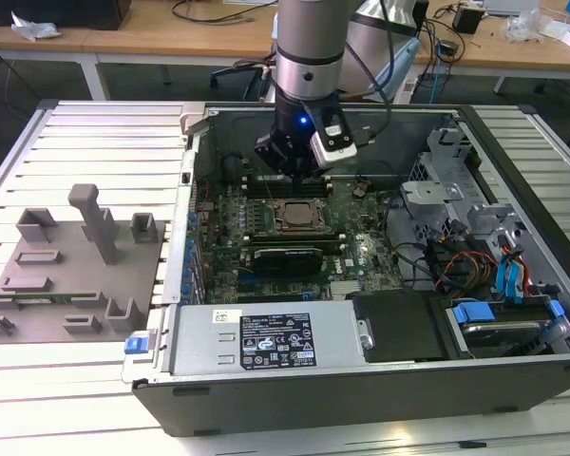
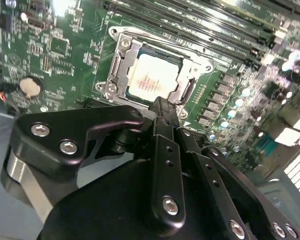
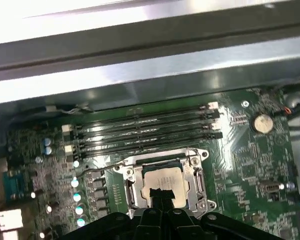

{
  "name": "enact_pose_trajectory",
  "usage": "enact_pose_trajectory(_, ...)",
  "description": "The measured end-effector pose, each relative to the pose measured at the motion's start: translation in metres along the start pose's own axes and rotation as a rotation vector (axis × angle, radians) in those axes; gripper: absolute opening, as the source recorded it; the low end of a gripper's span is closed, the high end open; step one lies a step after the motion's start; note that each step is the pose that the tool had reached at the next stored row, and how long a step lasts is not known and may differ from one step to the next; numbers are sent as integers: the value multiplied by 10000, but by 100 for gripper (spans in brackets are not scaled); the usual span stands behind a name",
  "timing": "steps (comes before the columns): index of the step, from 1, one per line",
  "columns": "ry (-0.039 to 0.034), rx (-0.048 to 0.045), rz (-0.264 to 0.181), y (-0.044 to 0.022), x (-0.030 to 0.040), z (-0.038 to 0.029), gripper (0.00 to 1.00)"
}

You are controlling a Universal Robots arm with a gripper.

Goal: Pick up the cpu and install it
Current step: 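Install the first cpu locking lever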

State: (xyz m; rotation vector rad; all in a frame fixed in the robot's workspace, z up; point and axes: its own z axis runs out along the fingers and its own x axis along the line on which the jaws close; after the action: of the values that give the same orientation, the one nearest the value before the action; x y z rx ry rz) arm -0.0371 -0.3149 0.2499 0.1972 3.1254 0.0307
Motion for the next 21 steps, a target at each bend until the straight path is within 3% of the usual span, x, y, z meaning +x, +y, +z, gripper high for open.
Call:
enact_pose_trajectory(5, 23, -6, -1097, -1, 0, 13, 11)
enact_pose_trajectory(11, 26, -13, -1346, -3, 23, 16, 11)
enact_pose_trajectory(17, 28, -12, -1413, -20, 154, 14, 11)
enact_pose_trajectory(21, 29, -11, -1446, -39, 302, 13, 11)
